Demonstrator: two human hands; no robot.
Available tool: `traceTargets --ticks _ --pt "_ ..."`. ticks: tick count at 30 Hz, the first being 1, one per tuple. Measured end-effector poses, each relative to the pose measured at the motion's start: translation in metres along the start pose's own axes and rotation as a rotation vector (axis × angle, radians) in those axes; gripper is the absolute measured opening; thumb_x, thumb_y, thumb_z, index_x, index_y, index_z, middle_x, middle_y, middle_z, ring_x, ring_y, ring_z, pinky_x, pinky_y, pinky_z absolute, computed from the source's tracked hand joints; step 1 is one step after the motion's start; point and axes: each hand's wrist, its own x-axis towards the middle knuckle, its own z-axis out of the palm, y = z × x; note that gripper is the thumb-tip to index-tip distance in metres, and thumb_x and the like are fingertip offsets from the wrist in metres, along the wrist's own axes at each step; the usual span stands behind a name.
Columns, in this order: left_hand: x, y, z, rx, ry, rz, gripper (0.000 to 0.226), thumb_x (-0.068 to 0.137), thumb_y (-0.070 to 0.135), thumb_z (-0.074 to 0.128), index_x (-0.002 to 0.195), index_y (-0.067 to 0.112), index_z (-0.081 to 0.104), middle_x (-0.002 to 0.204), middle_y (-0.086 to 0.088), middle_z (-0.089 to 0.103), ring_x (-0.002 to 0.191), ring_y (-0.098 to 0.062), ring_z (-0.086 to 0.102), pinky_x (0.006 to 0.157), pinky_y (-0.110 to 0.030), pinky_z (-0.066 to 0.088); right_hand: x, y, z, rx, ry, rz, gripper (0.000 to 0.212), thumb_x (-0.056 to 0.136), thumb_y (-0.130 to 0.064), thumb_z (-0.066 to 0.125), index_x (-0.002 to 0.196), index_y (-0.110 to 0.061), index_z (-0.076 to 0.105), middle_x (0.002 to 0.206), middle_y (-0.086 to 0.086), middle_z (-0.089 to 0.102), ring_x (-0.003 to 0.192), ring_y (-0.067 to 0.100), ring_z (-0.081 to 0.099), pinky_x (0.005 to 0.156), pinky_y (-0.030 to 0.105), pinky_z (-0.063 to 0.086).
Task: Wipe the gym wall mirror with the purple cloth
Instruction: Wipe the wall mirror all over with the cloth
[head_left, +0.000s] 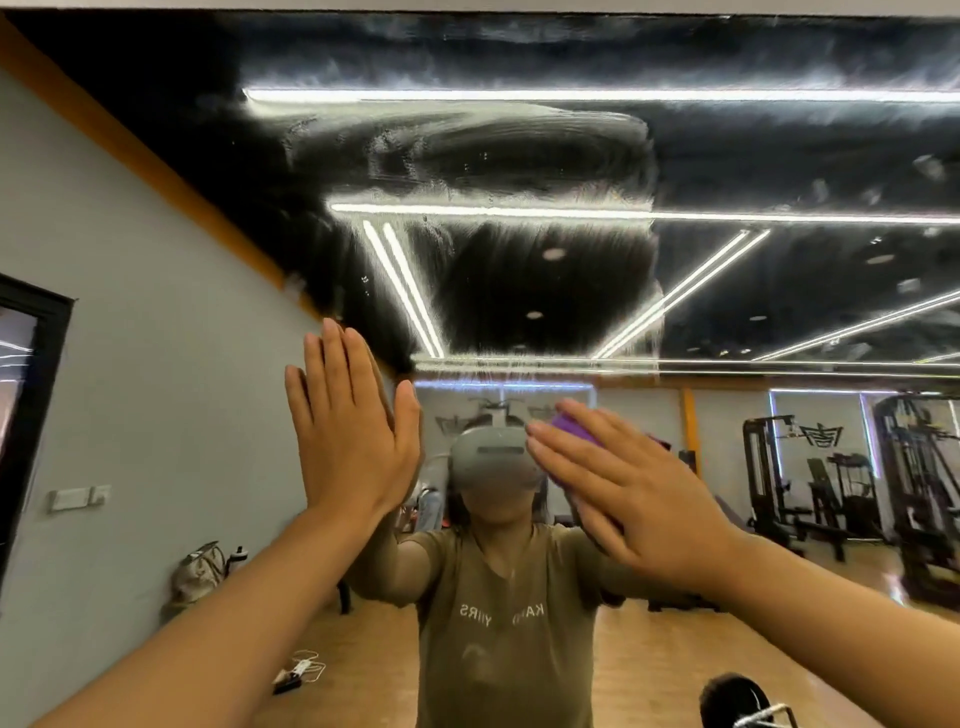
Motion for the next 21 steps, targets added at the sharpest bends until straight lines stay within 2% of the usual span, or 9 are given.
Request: traceTargets --ticks 4,9,11,16,19,21 --pt "-0.021 -0.005 0.000 0.050 -0.070 0.161 0.071 0.103 0.049 0.017 0.160 0.008 0.007 0.169 -0.012 0.004 0.156 -0.026 0.000 0.124 -0.038 -0.010 -0.031 -0.007 0.001 -0.028 -0.109 -0.115 0.057 0.103 -0.031 0.037 0.158 -0.021 0.031 0.166 -0.003 0.025 0.155 0.023 0.015 0.124 0.042 0.015" --pt "-0.029 -0.015 -0.001 0.090 -0.111 0.236 0.072 0.104 0.052 0.014 0.161 0.010 0.004 0.169 -0.010 0.001 0.156 -0.024 -0.002 0.125 -0.042 -0.004 -0.008 0.022 -0.010 -0.025 -0.164 -0.256 0.054 0.104 -0.031 0.035 0.157 -0.022 0.033 0.165 -0.003 0.027 0.155 0.020 0.016 0.127 0.038 0.007" --pt "-0.029 -0.019 -0.001 0.106 -0.116 0.256 0.073 0.104 0.054 0.010 0.161 0.010 0.003 0.170 -0.010 -0.001 0.156 -0.024 -0.003 0.125 -0.043 -0.003 0.019 0.040 -0.019 0.002 -0.105 -0.187 0.051 0.103 -0.029 0.036 0.153 -0.019 0.039 0.162 0.001 0.034 0.154 0.022 0.021 0.127 0.036 0.007" --pt "-0.036 -0.020 0.001 0.084 -0.100 0.262 0.071 0.105 0.053 0.009 0.162 0.011 0.003 0.170 -0.010 0.000 0.156 -0.024 -0.002 0.125 -0.043 -0.002 0.089 0.077 -0.035 0.006 0.075 0.200 0.057 0.103 -0.033 0.027 0.154 -0.010 0.038 0.161 0.008 0.035 0.152 0.032 0.021 0.124 0.042 0.012" --pt "-0.039 -0.019 0.001 0.075 -0.080 0.258 0.070 0.105 0.052 0.010 0.161 0.010 0.006 0.170 -0.010 0.002 0.156 -0.024 -0.002 0.125 -0.042 -0.003 0.098 0.057 -0.025 0.042 0.218 0.432 0.059 0.101 -0.032 0.026 0.156 -0.010 0.034 0.163 0.008 0.031 0.154 0.031 0.016 0.125 0.039 0.006" --pt "-0.040 -0.017 0.001 0.055 -0.078 0.241 0.069 0.105 0.049 0.015 0.161 0.010 0.006 0.170 -0.010 0.002 0.156 -0.023 -0.002 0.125 -0.041 -0.004 0.082 0.030 -0.014 0.078 0.248 0.458 0.057 0.102 -0.029 0.030 0.156 -0.010 0.034 0.164 0.007 0.030 0.155 0.029 0.015 0.125 0.038 0.006"
